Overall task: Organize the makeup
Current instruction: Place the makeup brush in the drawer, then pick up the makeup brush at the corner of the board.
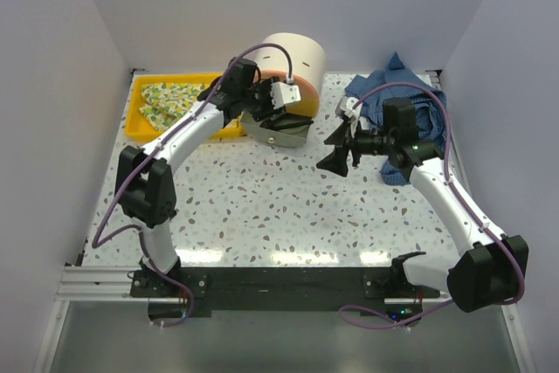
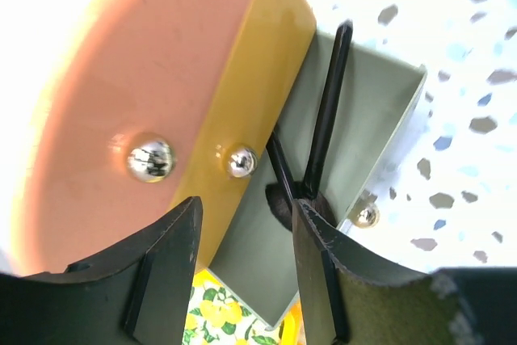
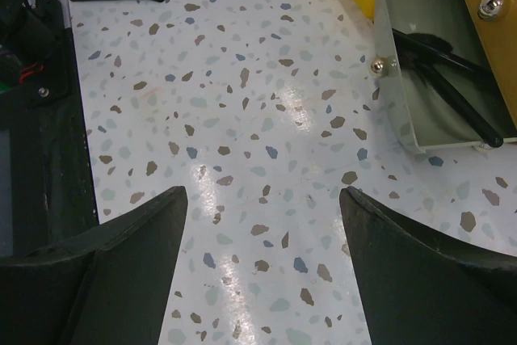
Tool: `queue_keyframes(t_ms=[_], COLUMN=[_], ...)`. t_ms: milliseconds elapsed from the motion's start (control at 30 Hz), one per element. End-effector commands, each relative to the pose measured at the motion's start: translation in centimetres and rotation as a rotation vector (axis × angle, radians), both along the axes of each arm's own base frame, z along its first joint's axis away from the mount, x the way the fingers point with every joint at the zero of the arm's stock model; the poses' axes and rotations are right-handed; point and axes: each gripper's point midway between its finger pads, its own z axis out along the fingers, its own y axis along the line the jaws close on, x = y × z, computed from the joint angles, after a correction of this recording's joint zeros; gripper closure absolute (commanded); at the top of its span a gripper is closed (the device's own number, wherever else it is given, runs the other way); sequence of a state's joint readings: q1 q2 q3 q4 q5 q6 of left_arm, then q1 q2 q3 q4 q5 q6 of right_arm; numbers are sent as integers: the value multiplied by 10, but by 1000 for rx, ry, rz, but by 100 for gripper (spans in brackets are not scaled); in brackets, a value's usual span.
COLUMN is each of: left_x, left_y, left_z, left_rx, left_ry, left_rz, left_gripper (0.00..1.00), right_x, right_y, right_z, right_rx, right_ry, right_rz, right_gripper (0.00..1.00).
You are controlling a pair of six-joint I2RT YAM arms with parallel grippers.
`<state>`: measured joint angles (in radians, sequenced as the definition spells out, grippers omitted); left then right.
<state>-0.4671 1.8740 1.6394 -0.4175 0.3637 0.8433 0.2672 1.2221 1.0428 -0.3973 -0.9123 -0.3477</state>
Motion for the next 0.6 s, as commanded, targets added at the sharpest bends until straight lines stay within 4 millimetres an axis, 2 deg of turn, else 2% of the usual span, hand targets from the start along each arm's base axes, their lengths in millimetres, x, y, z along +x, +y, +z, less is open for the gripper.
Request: queue_keyframes(t_ms=[0,367,567], left_x=[-17,-28,-36], left_y=[-21,-44,-34], left_z=[51,24,31], left_rx=[-180,-198,-223], left_ry=[-65,38,49], left_rz=[-88,-175,-109], left_gripper=[49,63,72], right_x=[-1,4,32], right_y=[3,-2,-14], right_z=[13,11,-1], right_rx=[36,26,-15], right_ry=[-30,-35,-30], right_rz=[22,-7,-179], right_gripper=[20,20,23])
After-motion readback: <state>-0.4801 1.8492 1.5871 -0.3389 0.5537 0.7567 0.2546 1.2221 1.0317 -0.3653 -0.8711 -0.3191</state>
